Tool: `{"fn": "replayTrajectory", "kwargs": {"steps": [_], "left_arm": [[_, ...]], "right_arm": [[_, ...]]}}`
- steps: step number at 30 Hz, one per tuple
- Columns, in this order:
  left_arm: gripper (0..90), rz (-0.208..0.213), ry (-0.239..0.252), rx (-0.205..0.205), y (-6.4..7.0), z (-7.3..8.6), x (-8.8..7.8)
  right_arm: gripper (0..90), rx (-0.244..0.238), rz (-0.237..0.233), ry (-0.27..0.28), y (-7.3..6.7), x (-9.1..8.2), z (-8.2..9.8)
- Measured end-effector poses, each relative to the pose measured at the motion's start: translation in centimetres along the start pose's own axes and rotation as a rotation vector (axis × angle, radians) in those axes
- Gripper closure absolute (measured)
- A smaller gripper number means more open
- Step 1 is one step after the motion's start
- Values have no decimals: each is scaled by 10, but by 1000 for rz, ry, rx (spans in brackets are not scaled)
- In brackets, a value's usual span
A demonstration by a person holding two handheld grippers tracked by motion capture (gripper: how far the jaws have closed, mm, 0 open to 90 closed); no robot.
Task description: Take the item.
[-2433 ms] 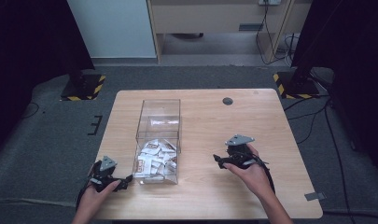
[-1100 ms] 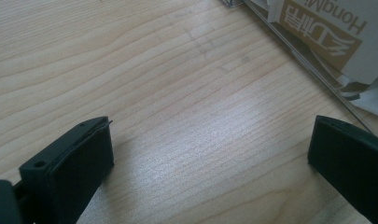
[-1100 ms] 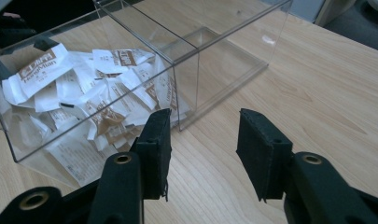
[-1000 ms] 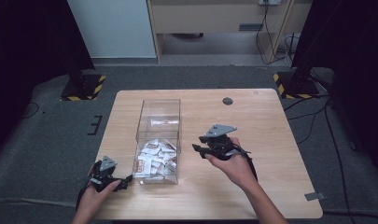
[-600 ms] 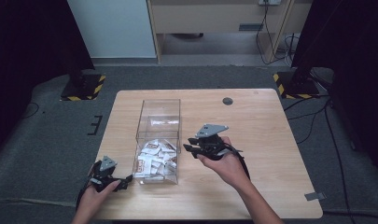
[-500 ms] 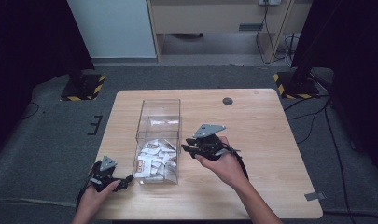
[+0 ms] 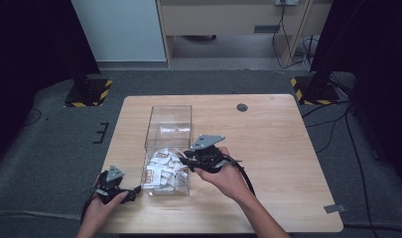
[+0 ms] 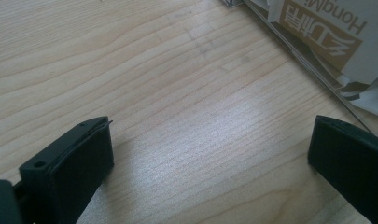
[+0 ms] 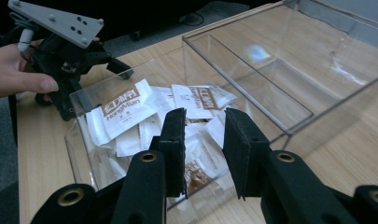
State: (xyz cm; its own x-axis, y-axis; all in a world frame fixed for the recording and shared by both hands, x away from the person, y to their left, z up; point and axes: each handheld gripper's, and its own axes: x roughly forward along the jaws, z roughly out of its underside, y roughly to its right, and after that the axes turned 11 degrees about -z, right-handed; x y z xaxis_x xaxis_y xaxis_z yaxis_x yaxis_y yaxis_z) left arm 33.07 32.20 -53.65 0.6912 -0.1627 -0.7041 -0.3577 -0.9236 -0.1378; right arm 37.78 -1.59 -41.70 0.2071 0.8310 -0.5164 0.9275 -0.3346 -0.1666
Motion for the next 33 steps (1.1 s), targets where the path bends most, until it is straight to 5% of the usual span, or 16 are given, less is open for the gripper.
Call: {"fn": "replayTrajectory", "kwargs": {"steps": [20,33], "left_arm": [[0,0,0,0,0,0,0],[0,0,0,0,0,0,0]], "right_arm": [[687,-45,-62,-84,-19,33,6],[686,-63,-54,-138,-21,43,13]]}}
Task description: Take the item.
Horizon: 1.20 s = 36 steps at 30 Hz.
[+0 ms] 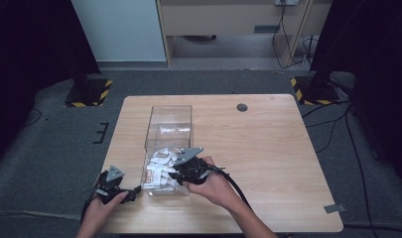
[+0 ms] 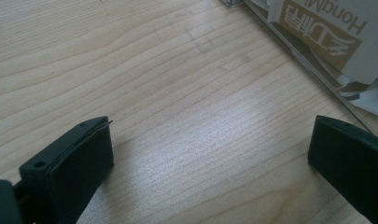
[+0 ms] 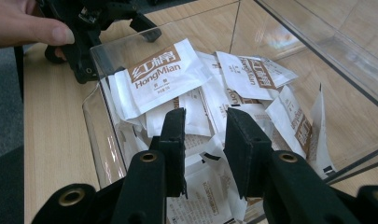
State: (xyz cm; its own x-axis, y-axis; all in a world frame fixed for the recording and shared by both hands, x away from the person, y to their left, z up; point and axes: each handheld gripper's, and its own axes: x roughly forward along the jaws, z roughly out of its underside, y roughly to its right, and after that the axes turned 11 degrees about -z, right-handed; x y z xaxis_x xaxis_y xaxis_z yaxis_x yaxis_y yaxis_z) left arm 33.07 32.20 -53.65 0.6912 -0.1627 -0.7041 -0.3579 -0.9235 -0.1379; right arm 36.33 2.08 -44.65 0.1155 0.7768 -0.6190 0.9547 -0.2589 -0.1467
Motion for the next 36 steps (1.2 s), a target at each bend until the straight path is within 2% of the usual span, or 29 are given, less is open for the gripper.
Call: {"fn": "replayTrajectory", "kwargs": {"steps": [23,29,36], "left_arm": [[0,0,0,0,0,0,0],[0,0,0,0,0,0,0],[0,0,0,0,0,0,0]], "right_arm": [[697,-17,34,-51,0,9,2],[739,-43,57,-72,0,10,2],[818,-100,85,-90,-4,11,-2]]}}
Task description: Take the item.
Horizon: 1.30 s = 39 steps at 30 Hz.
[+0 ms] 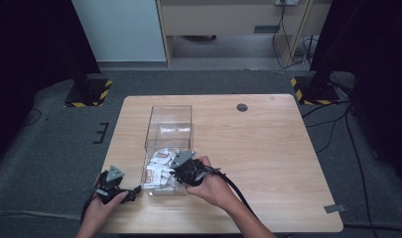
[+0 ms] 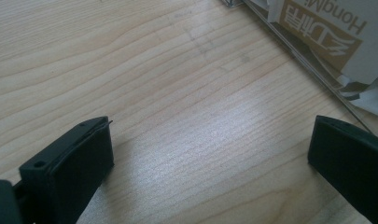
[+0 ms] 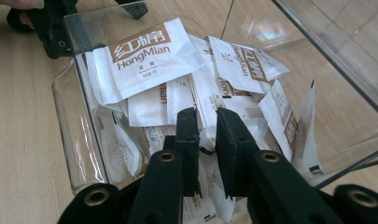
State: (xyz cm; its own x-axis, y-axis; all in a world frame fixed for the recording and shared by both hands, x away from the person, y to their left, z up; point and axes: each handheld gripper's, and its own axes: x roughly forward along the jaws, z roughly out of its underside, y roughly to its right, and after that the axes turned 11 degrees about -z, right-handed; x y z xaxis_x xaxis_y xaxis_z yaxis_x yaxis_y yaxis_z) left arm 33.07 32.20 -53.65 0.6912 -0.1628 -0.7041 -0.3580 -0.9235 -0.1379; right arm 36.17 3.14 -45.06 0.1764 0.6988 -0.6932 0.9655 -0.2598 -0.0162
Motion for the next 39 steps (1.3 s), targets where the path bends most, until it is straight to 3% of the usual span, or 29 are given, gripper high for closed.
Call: {"fn": "replayTrajectory", "kwargs": {"steps": [8,14,39], "left_arm": [[0,0,0,0,0,0,0],[0,1,0,0,0,0,0],[0,1,0,1,0,0,0]], "right_arm": [[862,-4,6,7,1,-3,-1],[900,22,-14,54,4,-7,-1],[900,81,-30,181,16,-28,-5]]}}
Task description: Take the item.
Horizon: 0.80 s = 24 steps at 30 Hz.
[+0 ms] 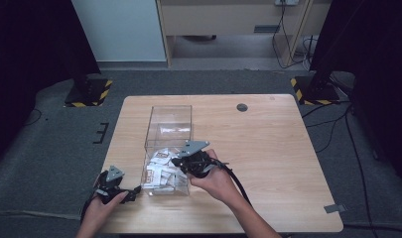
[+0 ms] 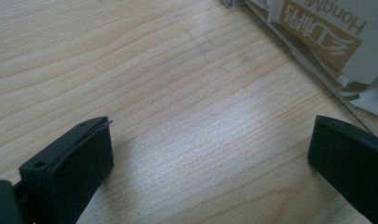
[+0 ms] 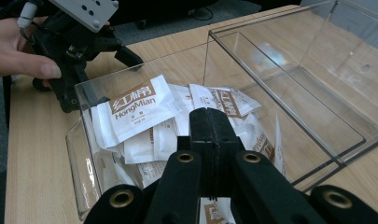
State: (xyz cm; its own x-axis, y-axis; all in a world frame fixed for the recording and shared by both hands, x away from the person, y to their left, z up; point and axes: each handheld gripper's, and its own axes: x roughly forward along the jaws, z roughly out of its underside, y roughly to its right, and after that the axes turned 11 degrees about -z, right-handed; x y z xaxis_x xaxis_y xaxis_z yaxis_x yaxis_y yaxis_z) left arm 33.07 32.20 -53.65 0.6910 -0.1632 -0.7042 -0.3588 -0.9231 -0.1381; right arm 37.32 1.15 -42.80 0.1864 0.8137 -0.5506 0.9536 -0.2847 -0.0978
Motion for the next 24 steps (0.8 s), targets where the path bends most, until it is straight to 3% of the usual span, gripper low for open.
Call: {"fn": "replayTrajectory", "kwargs": {"steps": [15,24], "left_arm": [[0,0,0,0,0,0,0],[0,0,0,0,0,0,0]], "right_arm": [[900,0,0,24,0,-2,-3],[900,-6,11,52,2,-13,-10]]}}
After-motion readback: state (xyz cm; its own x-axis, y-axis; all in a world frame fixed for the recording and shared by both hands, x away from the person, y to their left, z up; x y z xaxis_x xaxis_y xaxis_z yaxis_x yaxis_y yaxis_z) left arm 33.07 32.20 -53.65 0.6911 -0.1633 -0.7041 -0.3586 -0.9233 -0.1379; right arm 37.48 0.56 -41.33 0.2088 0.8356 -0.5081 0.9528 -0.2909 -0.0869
